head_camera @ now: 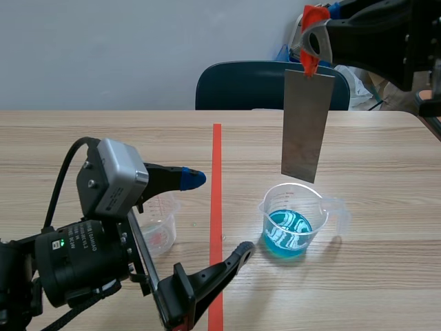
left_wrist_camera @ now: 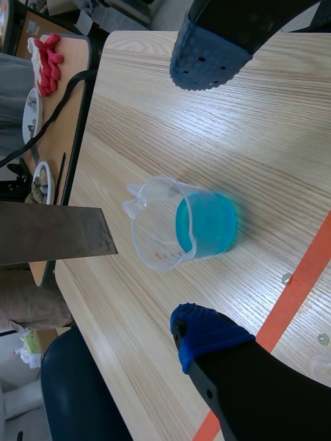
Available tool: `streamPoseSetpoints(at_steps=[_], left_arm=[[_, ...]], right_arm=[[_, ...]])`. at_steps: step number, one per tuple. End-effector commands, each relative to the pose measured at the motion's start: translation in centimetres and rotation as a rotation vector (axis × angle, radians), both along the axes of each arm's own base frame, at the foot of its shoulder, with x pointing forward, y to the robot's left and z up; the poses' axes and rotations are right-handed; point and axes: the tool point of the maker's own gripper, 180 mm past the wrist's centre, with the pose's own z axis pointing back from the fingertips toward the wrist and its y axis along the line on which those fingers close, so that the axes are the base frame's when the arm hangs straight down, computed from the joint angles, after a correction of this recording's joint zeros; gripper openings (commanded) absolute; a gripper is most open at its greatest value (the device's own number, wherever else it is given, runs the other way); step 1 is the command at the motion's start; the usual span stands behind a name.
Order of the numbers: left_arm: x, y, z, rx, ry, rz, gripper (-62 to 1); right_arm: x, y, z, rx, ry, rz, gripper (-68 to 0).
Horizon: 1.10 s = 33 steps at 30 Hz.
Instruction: Do the redox reaction experiment
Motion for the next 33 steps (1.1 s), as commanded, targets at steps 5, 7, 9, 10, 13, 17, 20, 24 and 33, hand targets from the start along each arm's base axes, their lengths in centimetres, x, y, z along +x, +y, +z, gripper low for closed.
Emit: streamPoseSetpoints(at_steps=[5, 7, 9, 10, 13, 17, 20, 24, 33], left_arm=[[0.1, -0.3, 1.0, -0.038, -0.016, 0.003, 1.4], [0.1, -0.3, 1.0, -0.038, -0.016, 0.003, 1.4], [0.1, -0.3, 1.0, -0.038, -0.016, 0.003, 1.4], [0.1, -0.3, 1.0, -0.038, -0.016, 0.003, 1.4], [0.1, -0.3, 0.9, -0.035, -0.014, 0.003, 1.4], [0.1, -0.3, 0.9, -0.035, -0.014, 0.003, 1.4], [0.1, -0.3, 0.9, -0.036, -0.014, 0.003, 1.4], [0.1, -0.3, 0.9, -0.035, -0.014, 0.003, 1.4], [0.1, -0.3, 0.9, -0.036, -0.015, 0.003, 1.4]], right_arm=[[-0.1, 0.2, 1.2, 0.015, -0.034, 0.014, -66.9], [-0.1, 0.2, 1.2, 0.015, -0.034, 0.014, -66.9], [-0.1, 0.2, 1.1, 0.013, -0.031, 0.014, -66.9], [-0.2, 0.1, 1.0, 0.013, -0.029, 0.012, -66.9], [-0.2, -0.2, 0.6, 0.012, -0.015, 0.000, -66.9], [-0.2, -0.7, 0.5, 0.011, -0.011, -0.019, -66.9], [-0.2, -0.9, 0.4, 0.007, -0.009, -0.026, -66.9], [-0.4, -0.9, 0.0, 0.014, 0.005, -0.025, -66.9], [-0.7, -0.7, 0.1, 0.043, -0.013, -0.018, -66.9]])
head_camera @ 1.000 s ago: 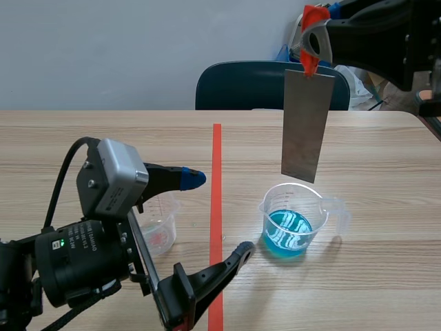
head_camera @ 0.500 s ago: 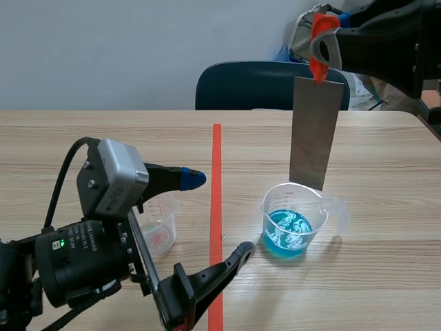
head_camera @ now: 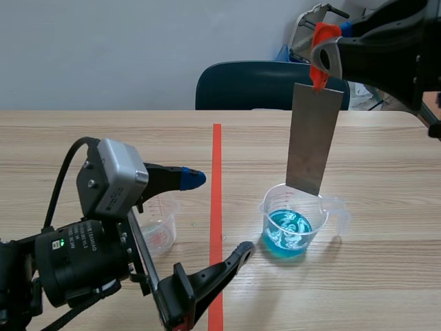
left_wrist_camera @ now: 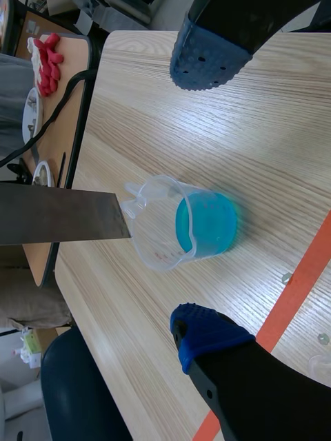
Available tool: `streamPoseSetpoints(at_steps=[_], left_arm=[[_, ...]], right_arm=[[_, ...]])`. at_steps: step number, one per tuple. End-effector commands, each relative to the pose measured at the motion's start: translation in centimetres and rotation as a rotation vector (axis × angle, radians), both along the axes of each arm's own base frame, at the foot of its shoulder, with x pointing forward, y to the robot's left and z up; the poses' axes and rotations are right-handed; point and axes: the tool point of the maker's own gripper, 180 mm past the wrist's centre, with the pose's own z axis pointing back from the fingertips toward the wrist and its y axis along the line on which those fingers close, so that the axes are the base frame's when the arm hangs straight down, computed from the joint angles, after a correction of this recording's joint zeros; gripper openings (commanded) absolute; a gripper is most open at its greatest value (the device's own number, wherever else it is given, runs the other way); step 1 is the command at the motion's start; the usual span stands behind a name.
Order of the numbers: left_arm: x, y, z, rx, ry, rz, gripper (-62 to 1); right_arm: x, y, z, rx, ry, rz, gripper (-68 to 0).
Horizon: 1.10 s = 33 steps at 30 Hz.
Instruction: Do the redox reaction experiment
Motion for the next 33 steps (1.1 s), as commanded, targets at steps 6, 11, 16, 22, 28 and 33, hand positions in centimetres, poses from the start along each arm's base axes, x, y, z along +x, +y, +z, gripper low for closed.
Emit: streamPoseSetpoints(at_steps=[6, 11, 16, 22, 28, 33], left_arm=[[0.1, -0.3, 1.0, -0.036, -0.015, 0.003, 1.4], [0.1, -0.3, 1.0, -0.036, -0.015, 0.003, 1.4], [0.1, -0.3, 1.0, -0.036, -0.015, 0.003, 1.4], [0.1, -0.3, 1.0, -0.036, -0.015, 0.003, 1.4], [0.1, -0.3, 1.0, -0.036, -0.015, 0.003, 1.4], [0.1, -0.3, 1.0, -0.036, -0.015, 0.003, 1.4]], right_arm=[[-0.2, 0.5, 1.4, 0.034, -0.061, 0.025, -66.9], [-0.1, 0.5, 0.9, 0.045, -0.047, 0.027, -66.9], [0.4, 0.0, 0.3, 0.062, -0.046, 0.012, -66.9], [0.5, 0.0, -0.9, 0.060, -0.039, 0.018, -66.9], [0.6, 0.0, -2.5, 0.063, -0.010, 0.020, -66.9], [0.5, 0.0, -3.7, 0.064, 0.013, 0.025, -66.9]])
